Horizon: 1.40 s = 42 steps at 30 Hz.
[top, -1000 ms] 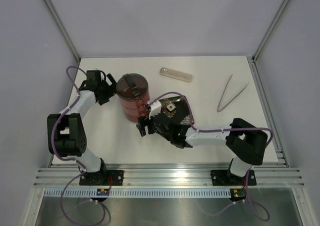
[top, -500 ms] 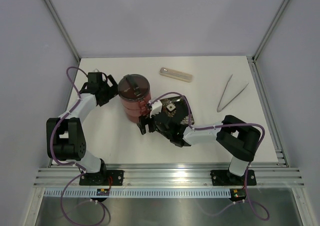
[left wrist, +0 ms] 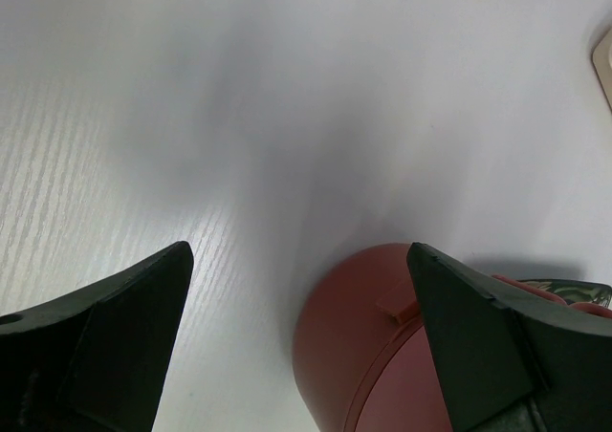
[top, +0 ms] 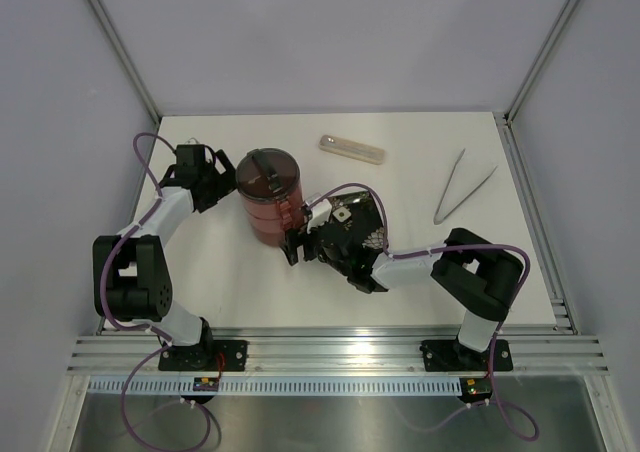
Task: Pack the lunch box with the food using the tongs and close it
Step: Adjust the fastener in the packing box.
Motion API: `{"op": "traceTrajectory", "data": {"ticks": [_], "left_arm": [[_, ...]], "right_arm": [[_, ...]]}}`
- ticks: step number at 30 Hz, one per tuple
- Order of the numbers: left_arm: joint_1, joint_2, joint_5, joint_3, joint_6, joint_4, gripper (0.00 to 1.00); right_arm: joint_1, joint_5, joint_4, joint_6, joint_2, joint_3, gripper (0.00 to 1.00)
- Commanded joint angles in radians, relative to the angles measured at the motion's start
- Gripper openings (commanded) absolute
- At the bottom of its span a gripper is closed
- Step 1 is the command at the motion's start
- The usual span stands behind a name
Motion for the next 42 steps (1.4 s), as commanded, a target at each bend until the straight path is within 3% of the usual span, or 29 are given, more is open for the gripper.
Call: {"op": "traceTrajectory", "data": {"ticks": [1,20,23,31,37,40,42], "left_arm": [[-0.008,0.007,-0.016,0.028,0.020,0.034,0.99],[-0.008,0.012,-0.016,0.034,0.030,0.019,0.99],[-0.007,0.012,-0.016,0.031,0.030,0.019,0.99],[-0.007,0.012,-0.018,0.028,0.032,0.016,0.99],[-0.007,0.015,-0.019,0.026,0.032,0.017,0.99],[-0.008,0.016,-0.019,0.026,0.033,0.013,0.99],[-0.007,0.016,-0.019,0.025,0.035,0.013,0.99]], "right_arm": [[-0.009,-0.041,0.107,-0.038,-0.005,0.002,0.89],[-0.061,-0.123,0.195,-0.038,0.042,-0.004,0.84],[-0.061,-0.130,0.199,-0.051,0.044,-0.001,0.79],[-0.061,-0.173,0.222,-0.056,0.030,-0.022,0.48],[-0.061,-0.209,0.222,-0.051,0.019,-0.029,0.37],[-0.061,-0.212,0.216,-0.056,0.011,-0.030,0.38],[-0.061,-0.212,0.200,-0.064,0.007,-0.029,0.60]]}}
